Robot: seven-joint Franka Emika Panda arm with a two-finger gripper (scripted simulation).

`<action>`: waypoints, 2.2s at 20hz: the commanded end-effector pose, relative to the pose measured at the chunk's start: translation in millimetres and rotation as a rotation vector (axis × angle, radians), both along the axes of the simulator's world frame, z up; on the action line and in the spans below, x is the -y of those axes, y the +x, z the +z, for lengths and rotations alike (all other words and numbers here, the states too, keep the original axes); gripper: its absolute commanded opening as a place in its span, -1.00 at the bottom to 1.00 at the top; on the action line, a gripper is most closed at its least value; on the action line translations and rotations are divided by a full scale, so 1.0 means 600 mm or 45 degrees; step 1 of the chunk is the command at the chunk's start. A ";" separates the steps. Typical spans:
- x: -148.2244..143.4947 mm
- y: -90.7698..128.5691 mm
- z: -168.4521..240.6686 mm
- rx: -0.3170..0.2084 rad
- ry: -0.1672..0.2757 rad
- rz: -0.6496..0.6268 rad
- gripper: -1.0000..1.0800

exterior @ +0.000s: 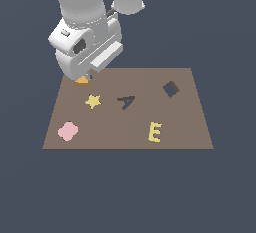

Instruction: Insert a designated object into the corresponding slot on a board.

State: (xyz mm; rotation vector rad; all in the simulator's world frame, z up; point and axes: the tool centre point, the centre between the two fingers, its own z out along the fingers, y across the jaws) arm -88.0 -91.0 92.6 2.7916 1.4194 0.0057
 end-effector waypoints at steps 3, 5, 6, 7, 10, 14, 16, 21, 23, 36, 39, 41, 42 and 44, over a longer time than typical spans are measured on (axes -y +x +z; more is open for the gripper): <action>0.029 -0.009 -0.017 -0.002 0.002 0.179 0.92; 0.041 -0.011 -0.024 -0.003 0.003 0.254 0.92; 0.047 -0.012 -0.028 -0.004 0.003 0.290 0.92; 0.053 -0.012 -0.031 -0.004 0.004 0.324 0.92; 0.069 -0.013 -0.041 -0.006 0.004 0.419 0.92; 0.088 -0.012 -0.051 -0.008 0.005 0.528 0.92; 0.096 -0.011 -0.056 -0.009 0.006 0.574 0.92; 0.111 -0.008 -0.064 -0.010 0.006 0.664 0.92; 0.115 -0.006 -0.067 -0.011 0.006 0.689 0.92; 0.121 -0.004 -0.084 -0.012 0.006 0.726 0.92; 0.122 -0.004 -0.099 -0.012 0.006 0.730 0.92; 0.122 -0.004 -0.104 -0.012 0.006 0.731 0.92; 0.121 -0.004 -0.105 -0.012 0.006 0.732 0.92; 0.121 -0.004 -0.105 -0.012 0.006 0.732 -1.00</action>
